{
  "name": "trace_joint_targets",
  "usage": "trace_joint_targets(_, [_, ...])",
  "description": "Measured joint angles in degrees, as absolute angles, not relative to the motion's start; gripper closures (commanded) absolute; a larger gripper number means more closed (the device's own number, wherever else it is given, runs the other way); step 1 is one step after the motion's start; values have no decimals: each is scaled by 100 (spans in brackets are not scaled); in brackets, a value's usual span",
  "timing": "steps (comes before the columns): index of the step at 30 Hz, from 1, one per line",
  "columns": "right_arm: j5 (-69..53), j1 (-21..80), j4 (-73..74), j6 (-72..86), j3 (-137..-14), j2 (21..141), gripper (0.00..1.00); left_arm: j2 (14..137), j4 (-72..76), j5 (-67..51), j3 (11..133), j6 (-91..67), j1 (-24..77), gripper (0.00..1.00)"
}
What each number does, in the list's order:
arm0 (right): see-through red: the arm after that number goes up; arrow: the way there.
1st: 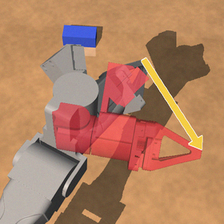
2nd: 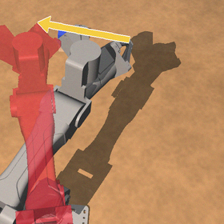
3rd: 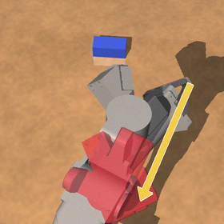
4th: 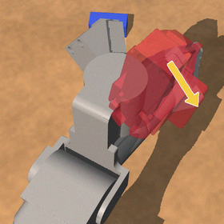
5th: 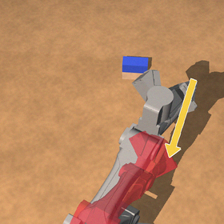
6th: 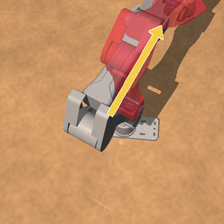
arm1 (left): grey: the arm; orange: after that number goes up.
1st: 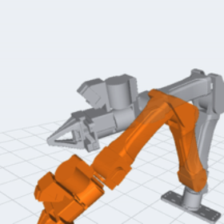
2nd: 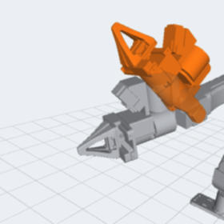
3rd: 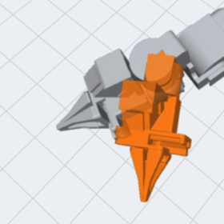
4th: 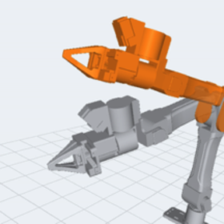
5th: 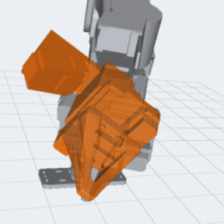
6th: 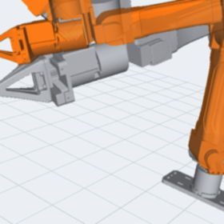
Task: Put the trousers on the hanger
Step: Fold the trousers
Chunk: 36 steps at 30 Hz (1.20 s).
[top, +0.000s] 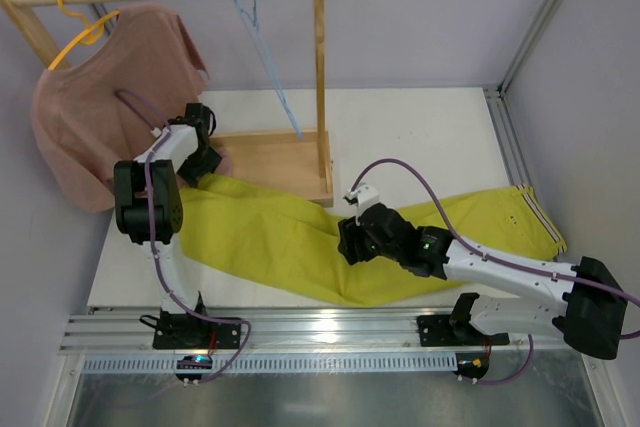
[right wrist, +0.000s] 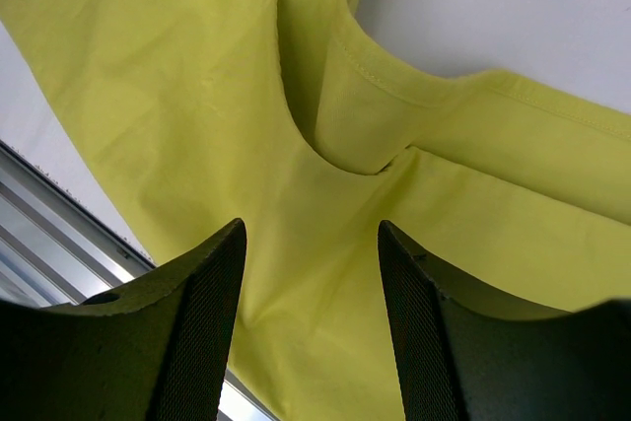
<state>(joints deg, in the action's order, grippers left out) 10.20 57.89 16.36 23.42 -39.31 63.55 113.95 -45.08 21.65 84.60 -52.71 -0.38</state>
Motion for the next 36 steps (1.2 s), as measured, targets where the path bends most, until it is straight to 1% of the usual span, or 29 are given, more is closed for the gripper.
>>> trace_joint_targets(9, [1035, 5760, 1632, 2255, -3931, 6337, 41, 11393, -4488, 2137, 8460, -5430, 169, 31])
trace_joint_targets(12, [1033, 5760, 1629, 2252, -3931, 6346, 41, 11397, -4576, 2145, 8484, -5496, 233, 34])
trace_joint_targets(18, [1037, 5749, 1632, 2231, -3929, 6344, 41, 11465, -4797, 2279, 8573, -5524, 237, 51])
trace_joint_targets(19, [1037, 5741, 1632, 2231, -3929, 6340, 41, 11467, -4829, 2300, 8573, -5522, 239, 58])
trace_joint_targets(21, [1037, 5728, 1632, 2231, -3929, 6337, 41, 11467, -4871, 2318, 8573, -5531, 242, 65])
trace_joint_targets(22, [1037, 5723, 1632, 2231, -3929, 6337, 41, 11467, -4890, 2329, 8573, -5529, 242, 72])
trace_joint_targets(24, [1037, 5723, 1632, 2231, -3929, 6335, 41, 11467, -4943, 2357, 8573, -5527, 242, 77])
trace_joint_targets(26, [1037, 5723, 1632, 2233, -3929, 6329, 41, 11467, -5000, 2397, 8573, -5527, 242, 79])
trace_joint_targets(28, [1037, 5723, 1634, 2233, -3929, 6309, 41, 11467, -5061, 2456, 8573, -5529, 242, 89])
trace_joint_targets(30, [1037, 5723, 1636, 2237, -3929, 6283, 41, 11456, -5133, 2510, 8573, -5529, 242, 96])
trace_joint_targets(36, [1007, 5723, 1627, 2283, -3927, 6250, 41, 11163, -5382, 2716, 8538, -5575, 263, 100])
